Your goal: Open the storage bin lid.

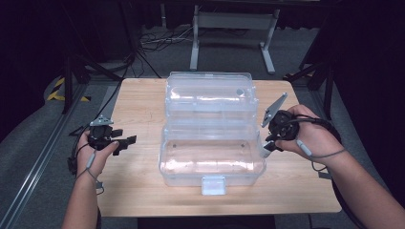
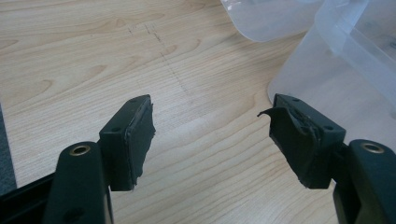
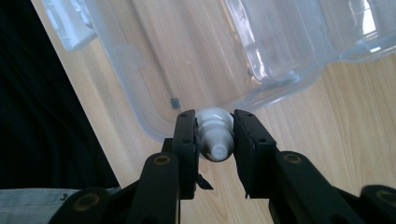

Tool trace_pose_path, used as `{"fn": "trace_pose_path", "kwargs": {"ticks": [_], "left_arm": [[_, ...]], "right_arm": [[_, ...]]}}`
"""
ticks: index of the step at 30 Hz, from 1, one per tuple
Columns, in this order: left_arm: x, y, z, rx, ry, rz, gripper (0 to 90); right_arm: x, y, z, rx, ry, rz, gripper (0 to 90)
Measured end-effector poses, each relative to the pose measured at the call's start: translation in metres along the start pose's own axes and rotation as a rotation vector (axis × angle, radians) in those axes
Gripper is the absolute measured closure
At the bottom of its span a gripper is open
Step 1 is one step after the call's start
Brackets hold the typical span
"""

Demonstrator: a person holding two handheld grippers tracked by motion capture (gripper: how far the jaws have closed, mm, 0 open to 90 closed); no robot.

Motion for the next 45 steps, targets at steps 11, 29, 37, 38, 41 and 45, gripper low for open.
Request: {"fn": "trace_pose_path", "kwargs": {"ticks": [11,29,37,38,41,45], "left_arm": [[0.000,0.000,0.000,0.005,-0.002,0.002,31.3],[0.000,0.001,0.001,0.008,-0.003,0.003,31.3],[0.001,0.002,0.001,0.014,-0.002,0.006,31.3],[0.001,0.002,0.001,0.013,-0.003,0.006,31.3],[0.002,0.002,0.001,0.011,0.000,0.002,31.3],[0.002,0.002,0.001,0.008,-0.004,0.002,31.3]], "right_arm": [[0.007,0.012,-0.014,0.009,-0.067,-0.024,71.6],[0.014,0.045,-0.024,0.041,-0.142,-0.076,71.5],[0.017,0.060,-0.026,0.068,-0.178,-0.091,71.5],[0.018,0.062,-0.026,0.073,-0.178,-0.095,71.5],[0.018,0.068,-0.027,0.076,-0.179,-0.107,71.5],[0.019,0.075,-0.027,0.084,-0.182,-0.111,71.5]]}}
Point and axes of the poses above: each handheld gripper's, and its own axes: y roughly forward along the jaws, z roughly out of its underside, x roughly to its left, the point moved 1 cm from there along y, roughly forward along the jaws
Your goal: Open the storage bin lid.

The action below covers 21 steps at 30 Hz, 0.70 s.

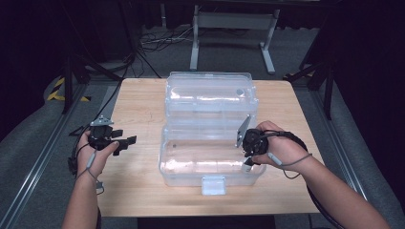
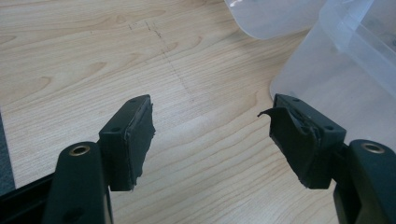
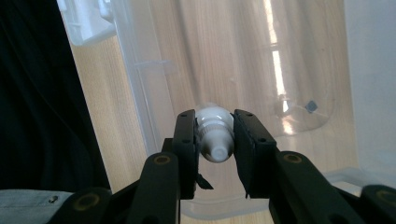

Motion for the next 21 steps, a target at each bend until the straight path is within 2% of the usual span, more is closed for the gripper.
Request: {"fn": "trace_pose_path", "kwargs": {"ticks": [21], "left_arm": [[0.001,0.002,0.001,0.004,-0.003,-0.001,31.3]], "right_arm": [[-0.002,0.030,0.004,0.022,0.005,-0.036,71.5]]}}
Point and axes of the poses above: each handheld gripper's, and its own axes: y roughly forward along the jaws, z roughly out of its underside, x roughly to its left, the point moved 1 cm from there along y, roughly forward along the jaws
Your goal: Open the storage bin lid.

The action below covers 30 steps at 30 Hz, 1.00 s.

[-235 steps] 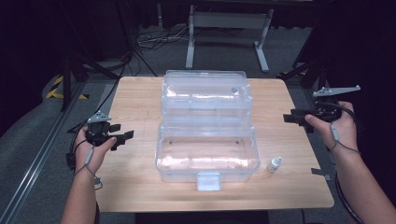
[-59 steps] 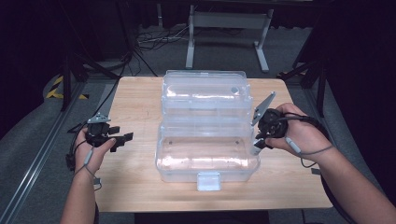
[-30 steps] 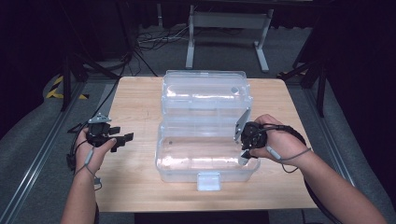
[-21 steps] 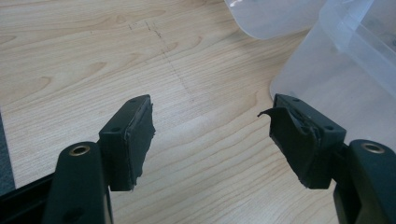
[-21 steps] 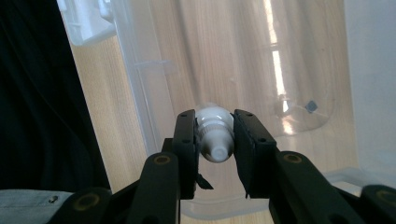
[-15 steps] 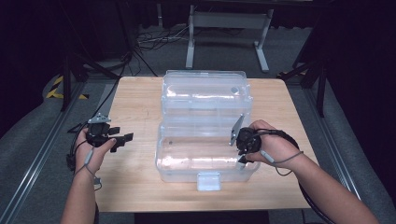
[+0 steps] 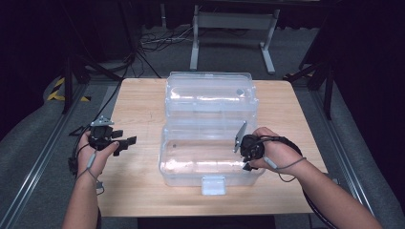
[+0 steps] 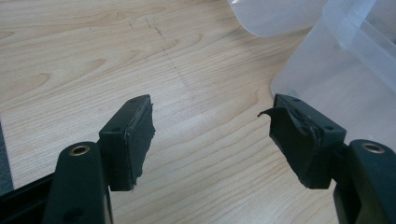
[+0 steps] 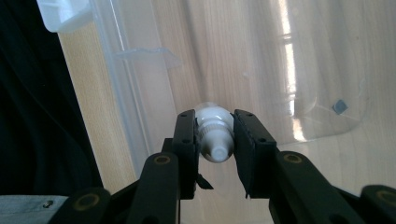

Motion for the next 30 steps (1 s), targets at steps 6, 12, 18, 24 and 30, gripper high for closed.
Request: {"fn": "trace_pose_path", "kwargs": {"ticks": [6,12,18,24,30], "left_arm": [[0.000,0.000,0.000,0.006,-0.007,0.004,31.3],[0.001,0.001,0.001,0.005,-0.004,0.003,31.3],[0.001,0.001,0.001,0.005,-0.005,0.003,31.3],[0.000,0.001,0.001,0.006,-0.006,0.003,31.2],[0.000,0.001,0.001,0.008,-0.006,0.005,31.1]], "right_arm": [[-0.002,0.008,0.001,0.012,0.003,-0.018,71.5],[-0.004,0.014,0.002,0.018,0.005,-0.021,71.5],[-0.004,0.017,0.002,0.024,0.005,-0.029,71.5],[-0.005,0.018,0.003,0.025,0.012,-0.030,71.5],[-0.006,0.018,0.003,0.024,0.010,-0.034,70.7]]}}
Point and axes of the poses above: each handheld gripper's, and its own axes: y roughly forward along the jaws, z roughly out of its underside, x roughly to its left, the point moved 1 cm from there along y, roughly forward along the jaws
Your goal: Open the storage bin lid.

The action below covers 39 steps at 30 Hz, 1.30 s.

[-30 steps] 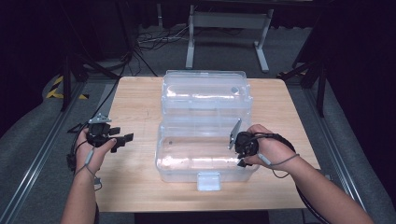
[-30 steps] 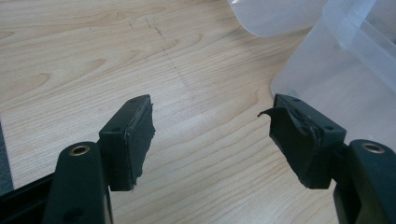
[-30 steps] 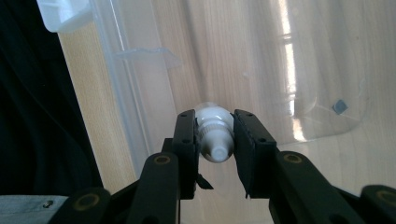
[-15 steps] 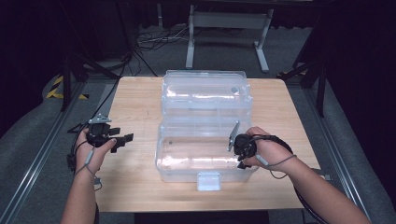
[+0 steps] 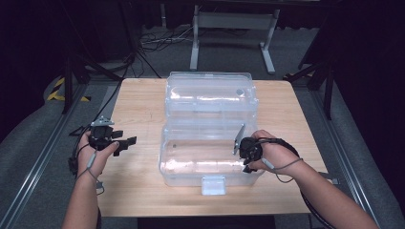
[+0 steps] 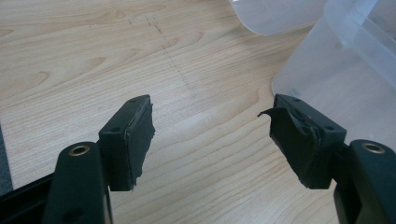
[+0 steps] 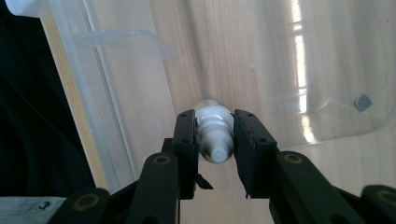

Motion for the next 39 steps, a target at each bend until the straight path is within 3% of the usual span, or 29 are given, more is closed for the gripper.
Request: {"fn": "trace_pose_path", "kwargs": {"ticks": [20,39], "left_arm": [[-0.001,0.003,-0.004,-0.001,0.009,0.004,31.1],[-0.011,0.004,-0.014,0.021,0.021,0.042,32.1]], "right_arm": [[0.005,-0.016,0.002,-0.067,0.032,0.005,60.8],[0.026,-0.059,-0.003,-0.166,0.009,0.059,57.8]]}}
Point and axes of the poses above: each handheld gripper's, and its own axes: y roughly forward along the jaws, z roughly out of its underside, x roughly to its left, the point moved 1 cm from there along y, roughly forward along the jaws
